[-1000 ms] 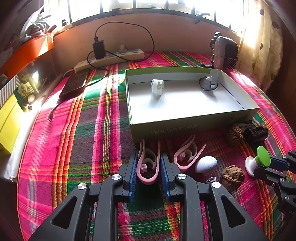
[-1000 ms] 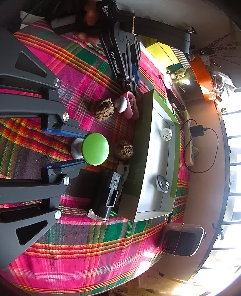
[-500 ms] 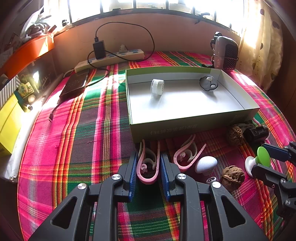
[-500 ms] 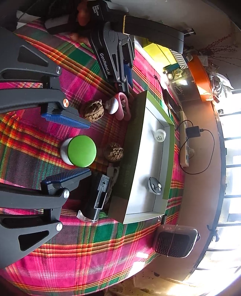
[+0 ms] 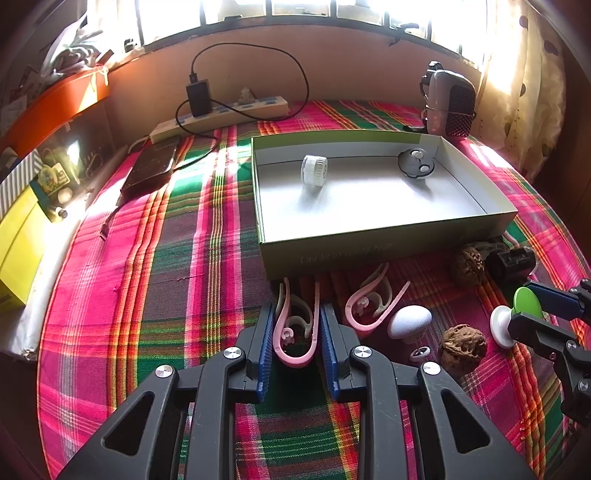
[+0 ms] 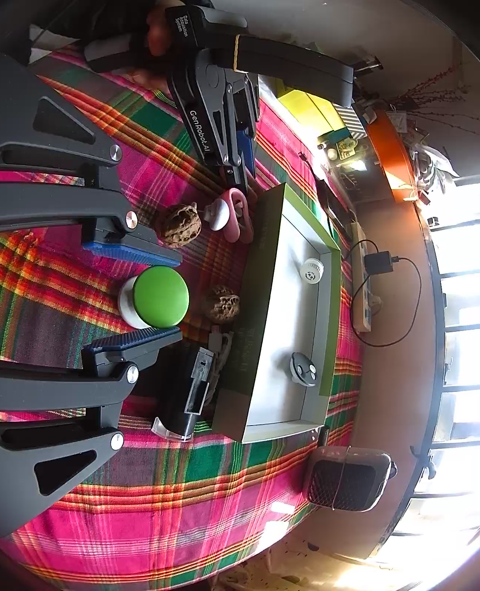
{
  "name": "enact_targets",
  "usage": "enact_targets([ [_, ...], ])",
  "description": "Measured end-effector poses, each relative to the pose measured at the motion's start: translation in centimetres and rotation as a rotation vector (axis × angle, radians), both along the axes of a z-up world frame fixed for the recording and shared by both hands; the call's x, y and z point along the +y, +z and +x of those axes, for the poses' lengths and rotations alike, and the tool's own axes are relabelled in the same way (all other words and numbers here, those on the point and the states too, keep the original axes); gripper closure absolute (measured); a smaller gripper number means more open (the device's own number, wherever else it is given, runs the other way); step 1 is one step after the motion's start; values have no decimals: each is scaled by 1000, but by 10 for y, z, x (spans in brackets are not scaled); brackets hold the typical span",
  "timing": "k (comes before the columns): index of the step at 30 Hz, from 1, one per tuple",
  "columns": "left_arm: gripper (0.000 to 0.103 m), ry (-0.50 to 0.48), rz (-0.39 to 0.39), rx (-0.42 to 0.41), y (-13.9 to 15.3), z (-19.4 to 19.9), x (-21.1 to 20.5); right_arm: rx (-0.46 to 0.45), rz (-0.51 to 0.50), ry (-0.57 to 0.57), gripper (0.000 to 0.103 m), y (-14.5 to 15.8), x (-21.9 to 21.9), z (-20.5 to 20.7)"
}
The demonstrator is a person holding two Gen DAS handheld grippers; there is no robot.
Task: Organize objects
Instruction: 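Carry pink clip with left tool while right tool carries green mushroom into grey box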
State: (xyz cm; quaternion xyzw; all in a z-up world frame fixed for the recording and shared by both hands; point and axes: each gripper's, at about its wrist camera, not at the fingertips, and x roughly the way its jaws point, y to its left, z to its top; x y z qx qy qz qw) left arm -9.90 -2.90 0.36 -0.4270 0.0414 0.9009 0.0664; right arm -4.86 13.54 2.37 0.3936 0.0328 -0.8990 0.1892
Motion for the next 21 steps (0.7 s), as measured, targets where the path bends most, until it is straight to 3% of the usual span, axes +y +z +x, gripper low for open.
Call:
enact_targets([
  [10, 82, 2, 5, 12, 9, 13, -4, 23, -15, -7, 68, 11, 4, 1],
  [21, 82, -37, 47, 58, 38, 27, -5, 55, -45, 3, 68, 31, 6, -2],
])
